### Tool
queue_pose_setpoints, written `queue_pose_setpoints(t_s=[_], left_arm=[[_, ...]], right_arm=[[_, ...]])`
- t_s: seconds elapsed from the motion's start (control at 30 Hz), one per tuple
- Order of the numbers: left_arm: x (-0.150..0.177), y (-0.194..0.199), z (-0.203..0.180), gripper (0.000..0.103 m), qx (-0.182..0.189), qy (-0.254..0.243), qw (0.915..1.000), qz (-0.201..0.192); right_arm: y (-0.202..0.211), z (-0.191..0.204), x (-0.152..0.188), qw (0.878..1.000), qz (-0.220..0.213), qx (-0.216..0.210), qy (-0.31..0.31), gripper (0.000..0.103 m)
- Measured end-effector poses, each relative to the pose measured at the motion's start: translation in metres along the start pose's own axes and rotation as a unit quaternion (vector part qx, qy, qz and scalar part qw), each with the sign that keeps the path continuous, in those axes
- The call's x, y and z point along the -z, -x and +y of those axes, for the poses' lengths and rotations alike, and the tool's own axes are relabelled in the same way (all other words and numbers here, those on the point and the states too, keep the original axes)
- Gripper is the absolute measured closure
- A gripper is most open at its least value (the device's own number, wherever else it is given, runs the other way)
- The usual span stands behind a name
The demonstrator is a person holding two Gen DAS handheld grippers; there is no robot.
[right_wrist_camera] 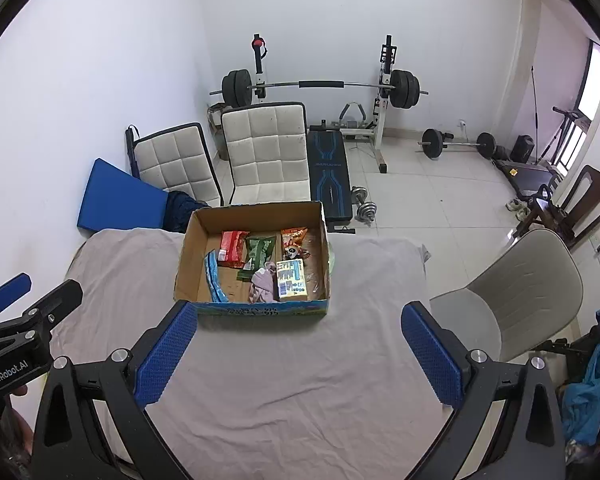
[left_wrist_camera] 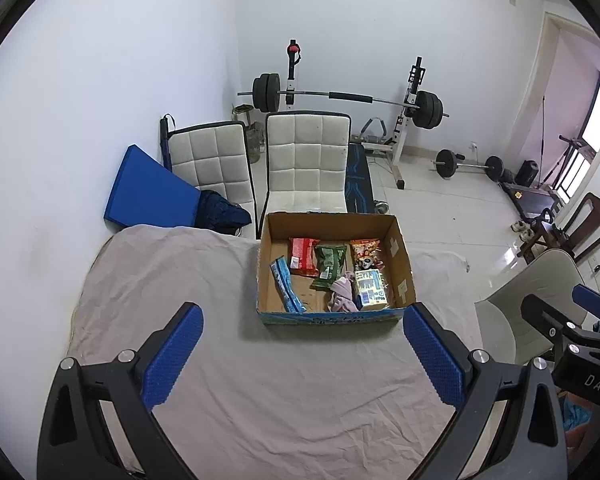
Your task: Organize soft objects
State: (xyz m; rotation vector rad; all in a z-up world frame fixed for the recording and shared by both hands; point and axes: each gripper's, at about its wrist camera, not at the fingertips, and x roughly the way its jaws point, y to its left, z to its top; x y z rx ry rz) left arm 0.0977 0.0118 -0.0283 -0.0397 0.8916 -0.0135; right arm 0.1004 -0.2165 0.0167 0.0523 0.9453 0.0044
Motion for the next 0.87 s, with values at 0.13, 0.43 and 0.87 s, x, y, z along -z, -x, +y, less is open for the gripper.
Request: queue_pose_setpoints(t_s=[0.13, 0.43, 0.87], left_arm=[[-0.0002, -0.0001, 0.0001, 0.0, 0.001, 0.0, 1.0, 0.001], [0.0018, 0.0016, 0.0017, 0.0, -0.001, 0.0, 1.0, 0.003], [0.0009, 0.0027, 0.0001, 0.0, 0.0, 0.001, 1.0, 0.0]], right_arm=[[0.0017, 0.0007, 0.0, 1.0, -0.002, 0.001, 0.001, 0.0], [0.0023, 0.0028, -0.0003, 1.0, -0.003, 0.002, 0.003, 0.0], [0.003, 0.0035, -0.0006, 1.0, -0.004, 0.002, 0.005, 0.0]])
